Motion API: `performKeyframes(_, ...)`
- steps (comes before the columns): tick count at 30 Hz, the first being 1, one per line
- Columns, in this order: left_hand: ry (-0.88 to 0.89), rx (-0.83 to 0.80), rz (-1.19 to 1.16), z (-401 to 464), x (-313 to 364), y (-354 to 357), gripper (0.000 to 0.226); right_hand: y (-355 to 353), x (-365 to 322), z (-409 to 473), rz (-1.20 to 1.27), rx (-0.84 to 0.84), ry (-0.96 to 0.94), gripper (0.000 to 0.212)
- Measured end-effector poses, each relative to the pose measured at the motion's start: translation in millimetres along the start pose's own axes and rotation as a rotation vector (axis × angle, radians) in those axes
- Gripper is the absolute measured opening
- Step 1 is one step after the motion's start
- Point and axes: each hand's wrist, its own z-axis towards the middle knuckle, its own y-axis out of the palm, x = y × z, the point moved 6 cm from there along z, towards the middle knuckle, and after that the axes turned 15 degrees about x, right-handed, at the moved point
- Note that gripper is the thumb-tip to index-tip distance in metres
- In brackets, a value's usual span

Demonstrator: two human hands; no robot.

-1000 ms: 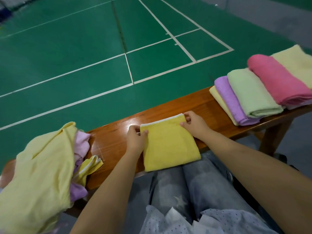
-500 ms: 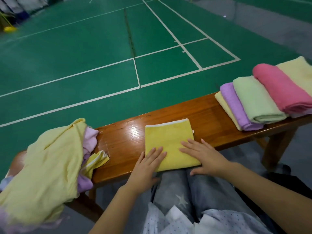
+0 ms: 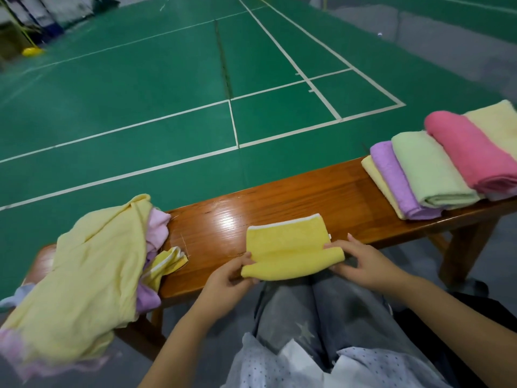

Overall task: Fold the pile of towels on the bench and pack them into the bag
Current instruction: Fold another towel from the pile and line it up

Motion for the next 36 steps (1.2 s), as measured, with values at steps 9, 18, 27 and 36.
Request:
performKeyframes(9, -0.177, 0.182, 0.042, 25, 9, 14, 0.018, 3, -12, 15, -0.121, 0.171, 0.118, 0.023)
performKeyframes(18, -0.247, 0.336, 0.263, 47, 1, 27, 0.029, 9, 3, 29, -0.172, 0.283, 0.379, 0.029)
performKeyframes(27, -0.353, 0.35, 0.419, 60, -3, 23, 0.033, 1, -4, 41, -0.225, 0.122, 0.57, 0.042)
performKeyframes(36, -0.424, 0.687, -0.062, 38, 31, 7, 0.049, 20, -4, 6, 0.214, 0.198, 0.784, 0.037)
